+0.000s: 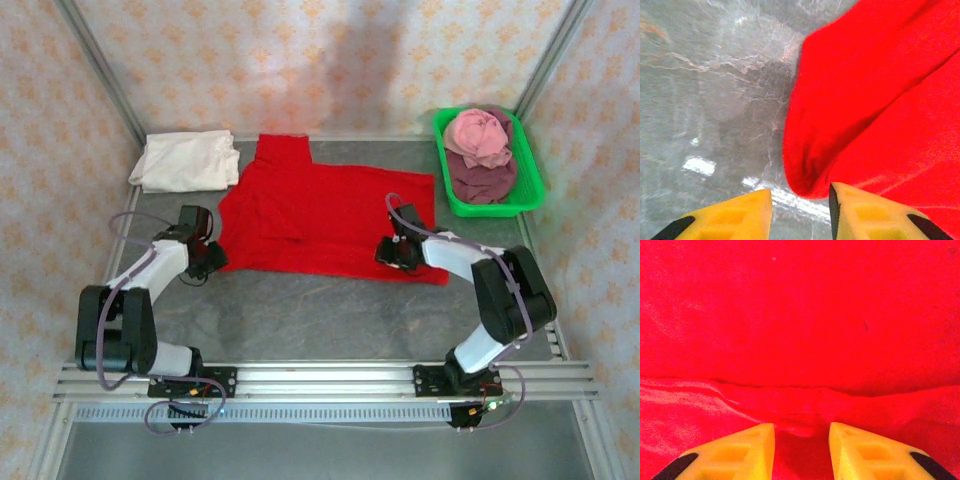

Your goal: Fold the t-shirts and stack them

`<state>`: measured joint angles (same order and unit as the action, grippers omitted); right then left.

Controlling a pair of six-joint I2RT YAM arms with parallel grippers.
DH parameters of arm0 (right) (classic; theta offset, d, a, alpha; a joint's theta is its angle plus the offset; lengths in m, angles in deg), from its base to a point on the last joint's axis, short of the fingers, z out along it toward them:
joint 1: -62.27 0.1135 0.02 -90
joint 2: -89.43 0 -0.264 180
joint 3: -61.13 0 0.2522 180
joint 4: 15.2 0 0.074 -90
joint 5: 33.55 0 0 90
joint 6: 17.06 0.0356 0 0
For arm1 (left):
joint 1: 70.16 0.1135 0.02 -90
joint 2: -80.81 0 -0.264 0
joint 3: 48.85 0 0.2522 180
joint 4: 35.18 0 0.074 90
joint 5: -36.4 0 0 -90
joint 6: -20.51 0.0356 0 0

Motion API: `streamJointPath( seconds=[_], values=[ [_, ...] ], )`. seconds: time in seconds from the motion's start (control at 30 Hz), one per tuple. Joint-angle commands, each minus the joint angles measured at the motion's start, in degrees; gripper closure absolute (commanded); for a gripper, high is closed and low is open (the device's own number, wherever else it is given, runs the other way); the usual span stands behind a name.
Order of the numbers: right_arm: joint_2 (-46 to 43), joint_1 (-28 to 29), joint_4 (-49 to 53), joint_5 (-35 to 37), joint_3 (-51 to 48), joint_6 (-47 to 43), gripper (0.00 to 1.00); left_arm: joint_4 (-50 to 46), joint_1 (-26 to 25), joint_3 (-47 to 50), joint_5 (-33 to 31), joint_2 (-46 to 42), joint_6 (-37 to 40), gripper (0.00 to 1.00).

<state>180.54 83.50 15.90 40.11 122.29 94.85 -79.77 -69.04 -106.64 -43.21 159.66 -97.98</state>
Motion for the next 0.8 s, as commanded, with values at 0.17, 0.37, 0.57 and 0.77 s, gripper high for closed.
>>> streamJointPath(
  seconds=[0.17, 0.37, 0.57, 0.77],
  values=[
    [-2.56, -3.54, 14.74, 9.79, 9.77, 4.43, 0.61, -4.45, -2.16, -10.26, -4.03, -2.38, 0.9, 0.64],
    [-1.04, -11.1, 13.48, 5.92, 10.94, 2.15, 0.61, -5.73, -10.21, -16.61, -6.63, -1.06, 4.69, 0.55],
    [2.52, -5.11, 9.81, 2.66, 14.79, -0.86, 0.62, -4.33, -11.07, -21.06, -1.44, 6.17, 5.77, 0.53],
    [5.26, -2.96, 3.96, 0.12, 13.6, 0.65, 0.63, -0.51, -13.04, -24.62, 2.27, 13.78, 4.52, 0.54]
  ],
)
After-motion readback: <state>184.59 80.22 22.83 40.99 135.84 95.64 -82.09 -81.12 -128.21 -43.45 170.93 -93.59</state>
